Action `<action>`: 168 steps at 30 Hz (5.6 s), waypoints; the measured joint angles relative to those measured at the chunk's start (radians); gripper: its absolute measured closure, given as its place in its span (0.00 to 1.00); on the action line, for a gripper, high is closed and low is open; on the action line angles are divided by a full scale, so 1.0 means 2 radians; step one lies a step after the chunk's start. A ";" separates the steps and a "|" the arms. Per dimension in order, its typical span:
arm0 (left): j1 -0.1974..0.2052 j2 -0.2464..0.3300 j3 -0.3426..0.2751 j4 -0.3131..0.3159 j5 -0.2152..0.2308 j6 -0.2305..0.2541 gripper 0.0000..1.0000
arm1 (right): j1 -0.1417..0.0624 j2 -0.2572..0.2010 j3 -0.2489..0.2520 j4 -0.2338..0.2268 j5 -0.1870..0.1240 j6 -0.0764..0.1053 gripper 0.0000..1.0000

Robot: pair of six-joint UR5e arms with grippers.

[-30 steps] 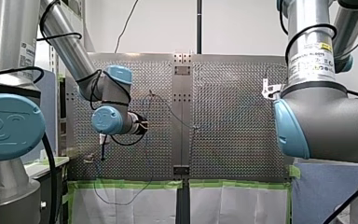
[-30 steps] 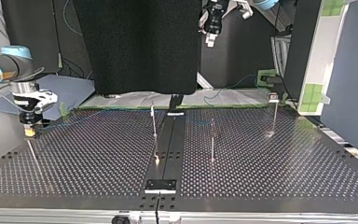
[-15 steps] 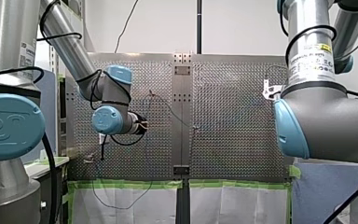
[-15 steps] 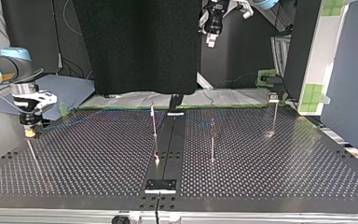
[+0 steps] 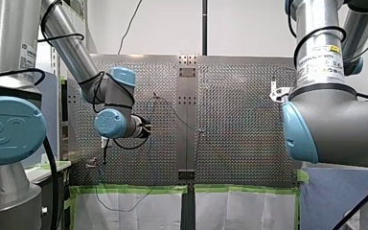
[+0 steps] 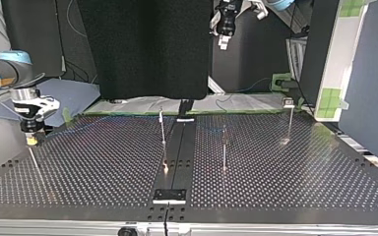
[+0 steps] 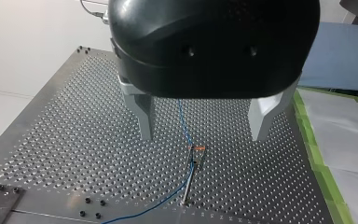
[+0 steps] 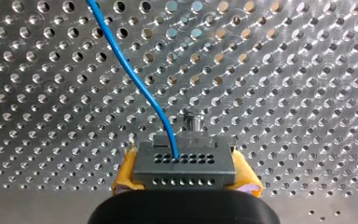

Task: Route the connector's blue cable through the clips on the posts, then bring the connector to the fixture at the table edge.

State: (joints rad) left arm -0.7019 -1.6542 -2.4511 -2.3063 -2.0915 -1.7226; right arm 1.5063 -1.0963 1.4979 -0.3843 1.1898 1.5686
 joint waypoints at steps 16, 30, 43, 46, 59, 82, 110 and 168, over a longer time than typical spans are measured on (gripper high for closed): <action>0.000 0.000 0.001 -0.003 -0.001 0.000 0.00 | -0.003 0.000 -0.001 -0.005 -0.021 0.002 1.00; 0.000 0.000 0.001 -0.003 -0.001 0.000 0.00 | -0.005 0.000 -0.001 -0.007 -0.020 0.002 1.00; 0.000 0.000 0.001 -0.003 0.000 0.000 0.00 | -0.006 0.002 -0.001 -0.015 -0.019 0.003 1.00; 0.000 0.000 0.001 -0.003 0.000 0.000 0.00 | -0.006 0.003 -0.001 -0.017 -0.019 0.003 1.00; 0.000 0.000 0.001 -0.003 0.000 0.001 0.00 | -0.004 0.005 -0.001 -0.023 -0.019 0.004 1.00; 0.000 0.000 0.002 -0.004 0.000 0.001 0.00 | -0.002 0.010 -0.001 -0.029 -0.016 -0.005 0.29; 0.000 0.000 0.002 -0.004 0.000 0.001 0.00 | -0.001 0.011 -0.001 -0.040 -0.016 0.001 0.01; 0.000 0.000 0.002 -0.004 0.000 0.001 0.00 | 0.003 0.011 -0.001 -0.041 0.020 0.000 0.01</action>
State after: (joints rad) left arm -0.7026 -1.6543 -2.4463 -2.3150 -2.0915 -1.7211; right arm 1.5129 -1.0737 1.4951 -0.4664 1.2295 1.5680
